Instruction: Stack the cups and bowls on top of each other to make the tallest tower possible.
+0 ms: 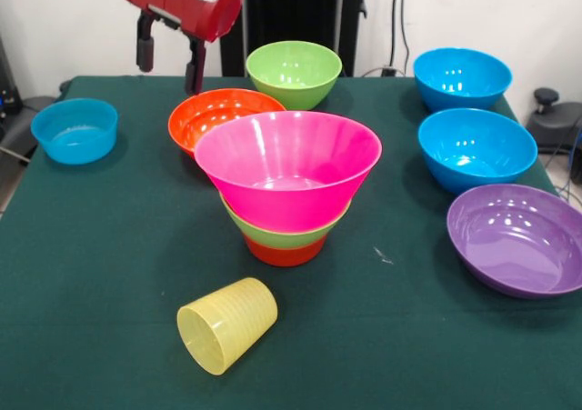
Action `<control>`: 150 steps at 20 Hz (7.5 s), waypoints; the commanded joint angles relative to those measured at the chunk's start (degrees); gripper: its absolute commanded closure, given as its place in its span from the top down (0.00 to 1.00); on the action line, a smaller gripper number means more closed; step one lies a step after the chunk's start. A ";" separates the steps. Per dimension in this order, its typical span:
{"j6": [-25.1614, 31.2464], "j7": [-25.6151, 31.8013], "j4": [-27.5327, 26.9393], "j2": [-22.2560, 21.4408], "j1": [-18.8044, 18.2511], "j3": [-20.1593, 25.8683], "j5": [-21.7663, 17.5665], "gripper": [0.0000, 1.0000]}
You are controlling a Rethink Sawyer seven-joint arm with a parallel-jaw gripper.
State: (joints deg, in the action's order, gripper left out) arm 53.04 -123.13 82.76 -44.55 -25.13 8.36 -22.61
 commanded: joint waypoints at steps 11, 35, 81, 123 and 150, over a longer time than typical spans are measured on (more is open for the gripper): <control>-2.98 8.67 16.97 -6.02 2.53 1.73 -5.09 1.00; -13.13 -5.82 25.10 -5.41 12.20 -2.14 -5.45 1.00; -22.42 -10.07 24.66 3.05 26.79 -18.60 3.46 1.00; -32.60 -12.41 27.68 9.94 34.50 -23.15 13.44 1.00; -40.76 -10.74 29.07 14.77 33.29 -20.56 18.83 1.00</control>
State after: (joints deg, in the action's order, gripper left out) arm 16.06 -123.36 109.08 -32.24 8.35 -17.42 -6.35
